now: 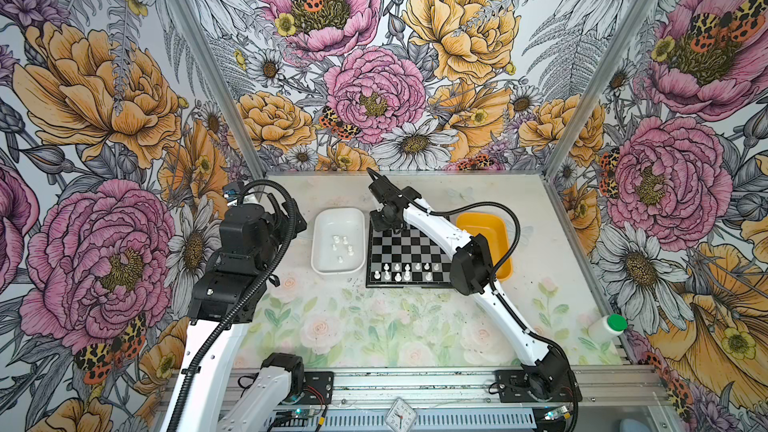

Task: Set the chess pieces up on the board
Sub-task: 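Lower the black pawn onto the square beside the board's far corner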

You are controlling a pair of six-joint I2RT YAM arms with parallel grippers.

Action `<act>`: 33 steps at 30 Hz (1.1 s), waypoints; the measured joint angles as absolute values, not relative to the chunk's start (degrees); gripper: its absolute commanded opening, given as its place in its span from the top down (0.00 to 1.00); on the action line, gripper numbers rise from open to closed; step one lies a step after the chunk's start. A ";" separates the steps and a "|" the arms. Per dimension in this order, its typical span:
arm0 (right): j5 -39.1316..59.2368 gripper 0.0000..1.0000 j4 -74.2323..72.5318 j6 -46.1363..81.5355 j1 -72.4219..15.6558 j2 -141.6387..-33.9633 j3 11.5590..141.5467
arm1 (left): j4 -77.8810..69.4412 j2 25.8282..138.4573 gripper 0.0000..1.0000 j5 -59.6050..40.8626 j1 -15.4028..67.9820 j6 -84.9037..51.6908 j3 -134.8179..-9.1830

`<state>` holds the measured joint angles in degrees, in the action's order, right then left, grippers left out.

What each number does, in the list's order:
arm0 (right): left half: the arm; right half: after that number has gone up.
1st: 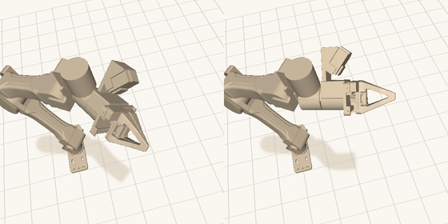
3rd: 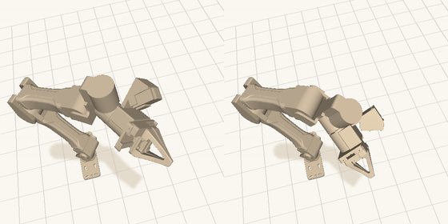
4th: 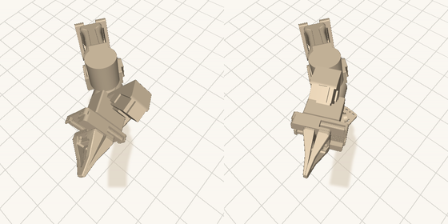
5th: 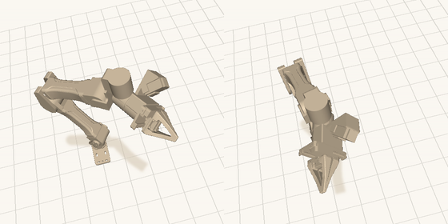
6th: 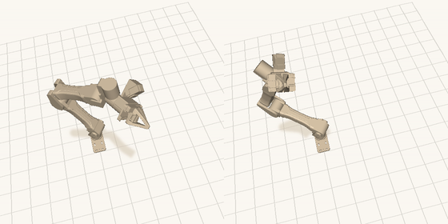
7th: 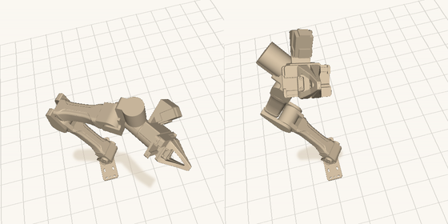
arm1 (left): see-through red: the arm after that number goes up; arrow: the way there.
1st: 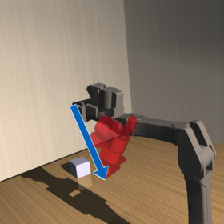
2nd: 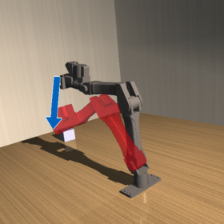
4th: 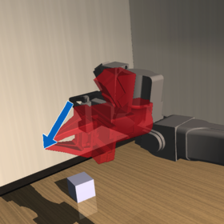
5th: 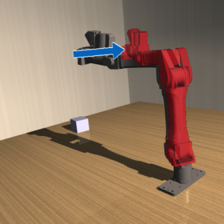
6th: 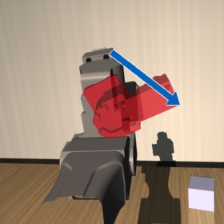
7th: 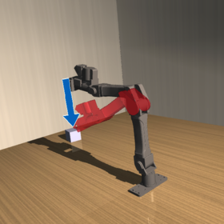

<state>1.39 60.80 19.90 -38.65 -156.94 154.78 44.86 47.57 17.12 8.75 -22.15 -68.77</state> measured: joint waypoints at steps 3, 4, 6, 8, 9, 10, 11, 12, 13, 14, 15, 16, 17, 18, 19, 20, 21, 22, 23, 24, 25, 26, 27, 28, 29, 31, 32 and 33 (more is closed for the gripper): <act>1.43 0.74 60.77 19.88 -38.54 -157.07 154.78 | 44.99 47.62 0.01 17.12 8.75 -22.17 -69.34; 1.45 0.72 60.77 19.97 -38.54 -157.12 154.78 | 44.99 47.62 0.01 17.15 8.75 -22.17 -69.56; 1.78 0.71 60.77 19.92 -38.54 -157.21 154.78 | 44.99 47.62 0.01 17.12 8.75 -22.15 -69.76; 1.87 0.70 60.77 19.88 -38.54 -157.23 154.78 | 44.99 47.72 0.01 17.12 8.75 -22.17 -69.87; 1.96 0.69 60.75 19.86 -38.54 -157.23 154.78 | 44.97 47.77 0.01 17.12 8.75 -22.17 -69.87; 2.07 0.68 60.73 19.86 -38.54 -157.23 154.78 | 45.01 47.90 0.01 17.12 8.75 -22.15 -69.87; 2.24 0.68 60.73 19.86 -38.52 -157.23 154.78 | 45.01 48.03 0.01 17.12 8.75 -22.15 -69.87; 2.31 0.68 60.73 19.86 -38.52 -157.23 154.78 | 45.01 48.14 0.01 17.12 8.75 -22.15 -69.93; 2.44 0.68 60.73 19.86 -38.54 -157.23 154.78 | 45.06 48.42 0.01 17.12 8.75 -22.15 -70.11; 2.52 0.68 60.69 19.86 -38.52 -157.23 154.78 | 45.04 48.71 0.01 17.12 8.75 -22.15 -70.32; 2.70 0.68 60.60 19.86 -38.52 -157.23 154.78 | 45.04 48.93 0.01 17.12 8.75 -22.13 -70.54; 2.87 0.68 60.51 19.86 -38.54 -157.23 154.78 | 45.01 49.15 0.01 17.15 8.75 -22.13 -70.78; 2.92 0.68 60.49 19.86 -38.54 -157.23 154.78 | 45.06 49.30 0.01 17.15 8.75 -22.13 -71.07; 2.96 0.68 60.47 19.86 -38.54 -157.23 154.78 | 45.04 49.41 0.01 17.12 8.75 -22.11 -71.29; 3.09 0.68 60.40 19.86 -38.54 -157.23 154.78 | 44.99 49.47 0.01 17.12 8.75 -22.11 -71.48; 3.14 0.68 60.34 19.86 -38.54 -157.23 154.78 | 45.01 49.50 0.01 17.15 8.75 -22.11 -71.59; 3.16 0.68 60.29 19.86 -38.54 -157.23 154.78 | 44.99 49.56 0.01 17.12 8.75 -22.11 -71.77; 3.16 0.68 60.29 19.86 -38.54 -157.23 154.78 | 44.97 49.63 0.01 17.12 8.75 -22.11 -71.85; 3.16 0.68 60.27 19.86 -38.54 -157.23 154.78 | 44.97 49.65 0.01 17.12 8.75 -22.11 -71.88; 3.14 0.68 60.20 19.86 -38.54 -157.23 154.78 | 44.97 49.67 0.01 17.12 8.73 -22.11 -71.90; 3.14 0.68 60.07 19.86 -38.54 -157.23 154.78 | 44.97 49.67 0.01 17.12 8.75 -22.11 -71.90; 3.14 0.67 60.01 19.86 -38.54 -157.23 154.78 | 44.97 49.67 0.01 17.12 8.75 -22.11 -71.90; 3.14 0.66 59.92 19.86 -38.54 -157.23 154.78 | 44.97 49.67 0.01 17.12 8.75 -22.09 -71.90; 3.14 0.64 59.79 19.90 -38.54 -157.23 154.78 | 44.97 49.69 0.01 17.12 8.75 -22.04 -71.90; 3.16 0.63 59.68 19.92 -38.52 -157.23 154.78 | 44.97 49.74 0.01 17.12 8.75 -21.98 -71.94; 3.25 0.62 59.46 19.86 -38.52 -157.23 154.78 | 44.91 49.93 0.01 17.10 8.75 -21.96 -72.14; 3.29 0.61 59.33 19.86 -38.52 -157.21 154.78 | 44.80 49.95 0.01 17.10 8.75 -21.96 -72.14; 3.29 0.60 59.22 19.84 -38.52 -157.21 154.78 | 44.80 49.98 0.01 17.08 8.75 -21.96 -72.14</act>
